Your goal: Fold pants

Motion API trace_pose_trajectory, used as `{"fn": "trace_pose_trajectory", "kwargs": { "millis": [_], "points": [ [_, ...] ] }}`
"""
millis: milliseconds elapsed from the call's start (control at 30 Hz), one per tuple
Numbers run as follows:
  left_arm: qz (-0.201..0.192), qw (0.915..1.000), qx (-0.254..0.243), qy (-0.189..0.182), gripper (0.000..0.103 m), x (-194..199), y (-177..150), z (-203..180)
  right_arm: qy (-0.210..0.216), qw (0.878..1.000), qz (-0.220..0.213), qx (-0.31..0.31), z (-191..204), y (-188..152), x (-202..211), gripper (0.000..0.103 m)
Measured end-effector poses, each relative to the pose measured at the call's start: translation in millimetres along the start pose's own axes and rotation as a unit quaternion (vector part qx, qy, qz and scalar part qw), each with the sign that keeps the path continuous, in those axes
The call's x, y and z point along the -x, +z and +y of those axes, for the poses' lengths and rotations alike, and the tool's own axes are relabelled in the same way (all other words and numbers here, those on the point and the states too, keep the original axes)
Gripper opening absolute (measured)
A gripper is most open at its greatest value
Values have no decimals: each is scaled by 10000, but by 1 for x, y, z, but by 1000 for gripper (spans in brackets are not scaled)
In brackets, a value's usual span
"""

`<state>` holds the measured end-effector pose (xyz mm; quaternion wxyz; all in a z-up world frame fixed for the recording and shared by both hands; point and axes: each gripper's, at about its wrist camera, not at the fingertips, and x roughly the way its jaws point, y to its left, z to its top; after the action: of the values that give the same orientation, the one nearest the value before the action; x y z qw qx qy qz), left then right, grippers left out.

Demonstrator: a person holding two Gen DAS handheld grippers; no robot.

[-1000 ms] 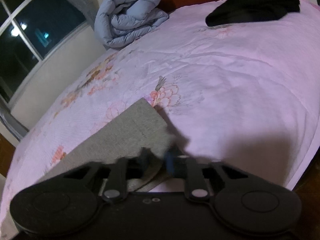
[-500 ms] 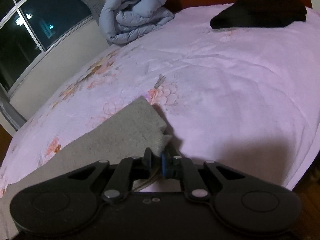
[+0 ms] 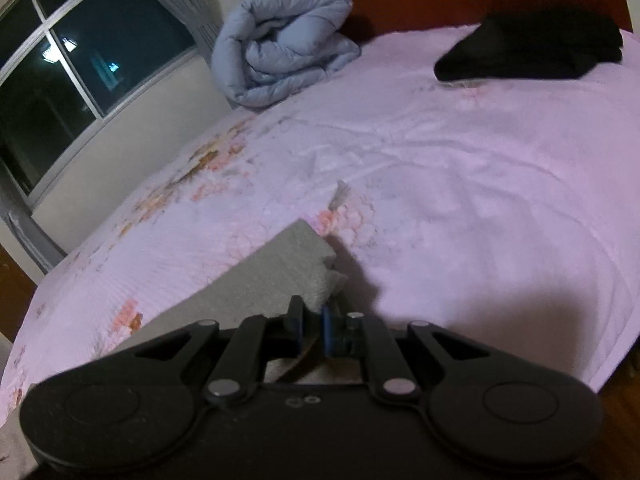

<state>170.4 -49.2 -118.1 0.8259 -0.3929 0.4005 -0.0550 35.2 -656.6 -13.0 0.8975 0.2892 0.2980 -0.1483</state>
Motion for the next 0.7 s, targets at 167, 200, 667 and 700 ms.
{"fn": "trace_pose_trajectory", "kwargs": {
  "millis": [167, 200, 667, 700],
  "points": [
    [123, 9998, 150, -31, 38, 19, 3, -5, 23, 10000, -52, -3, -14, 3, 8, 23],
    [155, 9998, 140, -68, 87, 28, 4, -8, -128, 9994, -310, 76, -16, 7, 20, 25],
    [-63, 9917, -976, 840, 103, 22, 95, -9, 727, 9890, 1271, -226, -10, 102, -69, 38],
    [-30, 9902, -1041, 926, 103, 16, 96, -9, 823, 9847, 1514, -260, -8, 105, -78, 35]
  ]
}}
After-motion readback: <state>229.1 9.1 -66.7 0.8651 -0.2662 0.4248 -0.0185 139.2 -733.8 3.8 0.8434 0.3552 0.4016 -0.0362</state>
